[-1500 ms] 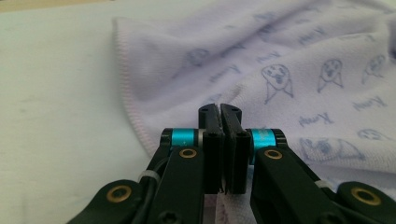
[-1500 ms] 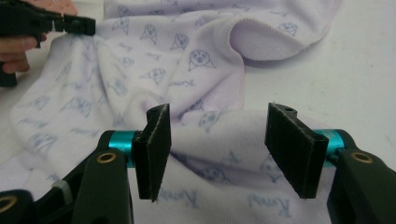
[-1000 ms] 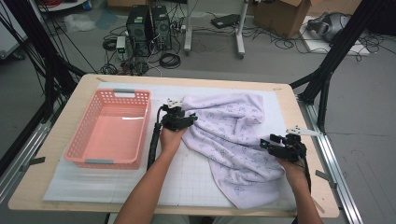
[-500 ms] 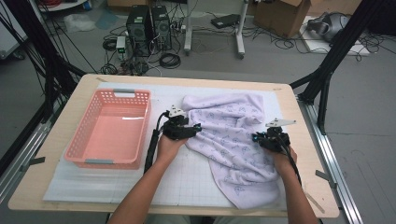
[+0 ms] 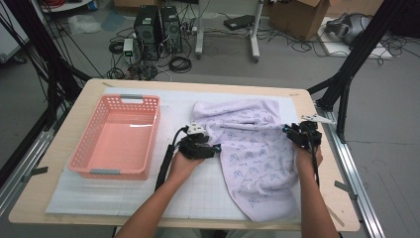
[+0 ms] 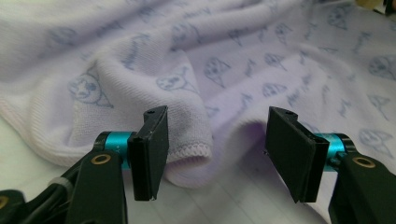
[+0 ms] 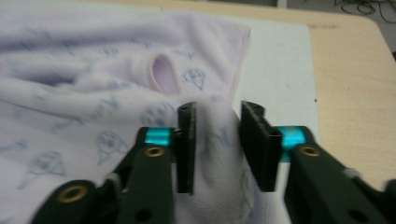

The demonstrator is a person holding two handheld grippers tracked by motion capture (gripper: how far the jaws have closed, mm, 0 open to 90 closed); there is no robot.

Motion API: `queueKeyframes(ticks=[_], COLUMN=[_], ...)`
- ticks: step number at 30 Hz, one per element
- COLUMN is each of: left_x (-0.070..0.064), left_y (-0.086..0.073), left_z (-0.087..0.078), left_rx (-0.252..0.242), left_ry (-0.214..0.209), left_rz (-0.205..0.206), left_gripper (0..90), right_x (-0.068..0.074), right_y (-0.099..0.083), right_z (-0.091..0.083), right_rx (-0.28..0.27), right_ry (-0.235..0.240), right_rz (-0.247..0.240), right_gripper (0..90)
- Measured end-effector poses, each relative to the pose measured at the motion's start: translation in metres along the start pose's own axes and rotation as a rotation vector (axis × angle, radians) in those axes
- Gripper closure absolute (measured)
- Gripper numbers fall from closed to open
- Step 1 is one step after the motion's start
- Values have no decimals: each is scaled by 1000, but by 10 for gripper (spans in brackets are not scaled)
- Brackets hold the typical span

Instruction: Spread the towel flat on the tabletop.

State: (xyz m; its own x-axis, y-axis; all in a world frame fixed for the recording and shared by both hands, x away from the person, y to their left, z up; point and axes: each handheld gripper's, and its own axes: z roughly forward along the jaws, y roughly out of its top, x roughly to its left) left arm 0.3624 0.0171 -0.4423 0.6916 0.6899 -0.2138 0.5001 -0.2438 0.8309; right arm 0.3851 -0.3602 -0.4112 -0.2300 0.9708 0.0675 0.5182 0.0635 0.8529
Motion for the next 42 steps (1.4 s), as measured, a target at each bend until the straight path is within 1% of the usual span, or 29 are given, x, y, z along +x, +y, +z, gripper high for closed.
queueKeyframes(ticks=[1, 3, 5, 8, 9, 11, 12, 15, 16, 17, 18, 19, 20, 21, 22, 23, 24, 27, 30, 31, 33, 34, 37, 39, 42], left_x=[-2, -6, -11, -19, -22, -28, -31, -40, -43, -47, -50, -51, -51, -47, -43, -41, -38, -32, -20, -15, -3, 3, 18, 27, 39], left_y=[-1, -2, -1, -2, -2, -3, -3, -3, -4, -4, -5, -5, -4, -4, -3, -2, -1, 0, 3, 4, 7, 8, 10, 8, 5], left_z=[1, 2, 2, 5, 7, 12, 15, 23, 24, 26, 27, 27, 26, 25, 23, 21, 20, 16, 11, 10, 5, 2, -5, -8, -12], left_rx=[9, 10, 14, 36, 39, 46, 50, 70, 80, 85, 91, 87, 89, 87, 85, 84, 86, 59, 39, 28, -2, -12, -41, -34, -28], left_ry=[0, -11, -17, -5, -3, -3, 6, 53, 86, 118, 152, 169, 189, 187, 170, 162, 160, 165, 192, 201, 207, 213, 256, 282, 306], left_rz=[11, 9, 15, 59, 67, 86, 102, 160, 196, 246, 289, 302, 307, 294, 261, 240, 235, 191, 135, 106, 25, -4, -44, -55, -71], left_gripper=[391, 384, 377, 375, 375, 376, 383, 405, 422, 454, 501, 576, 670, 785, 806, 827, 835, 843, 848, 850, 850, 850, 852, 852, 853], right_x=[0, 3, 6, 12, 15, 19, 21, 26, 27, 28, 30, 31, 33, 36, 38, 39, 40, 39, 36, 35, 34, 34, 36, 38, 41], right_y=[1, 0, -4, -15, -21, -31, -36, -47, -49, -51, -52, -54, -55, -55, -56, -55, -55, -56, -58, -58, -58, -57, -57, -57, -56], right_z=[-6, -19, -31, -48, -55, -64, -69, -79, -82, -85, -86, -88, -90, -92, -94, -95, -98, -100, -99, -98, -97, -96, -93, -90, -88], right_rx=[-15, -27, -32, -42, -43, -46, -40, -24, -23, -24, -28, -26, -28, -28, -31, -39, -42, -48, -45, -50, -51, -48, -43, -44, -37], right_ry=[15, 47, 81, 123, 135, 157, 166, 183, 191, 200, 213, 226, 231, 232, 238, 242, 239, 239, 233, 234, 238, 240, 241, 247, 256], right_rz=[-1, -20, -39, -51, -48, -65, -74, -88, -88, -85, -82, -82, -90, -87, -86, -95, -98, -93, -74, -65, -64, -63, -64, -73, -84], right_gripper=[575, 542, 532, 523, 523, 522, 521, 510, 510, 505, 501, 500, 500, 499, 499, 499, 499, 499, 498, 498, 499, 498, 499, 499, 498])
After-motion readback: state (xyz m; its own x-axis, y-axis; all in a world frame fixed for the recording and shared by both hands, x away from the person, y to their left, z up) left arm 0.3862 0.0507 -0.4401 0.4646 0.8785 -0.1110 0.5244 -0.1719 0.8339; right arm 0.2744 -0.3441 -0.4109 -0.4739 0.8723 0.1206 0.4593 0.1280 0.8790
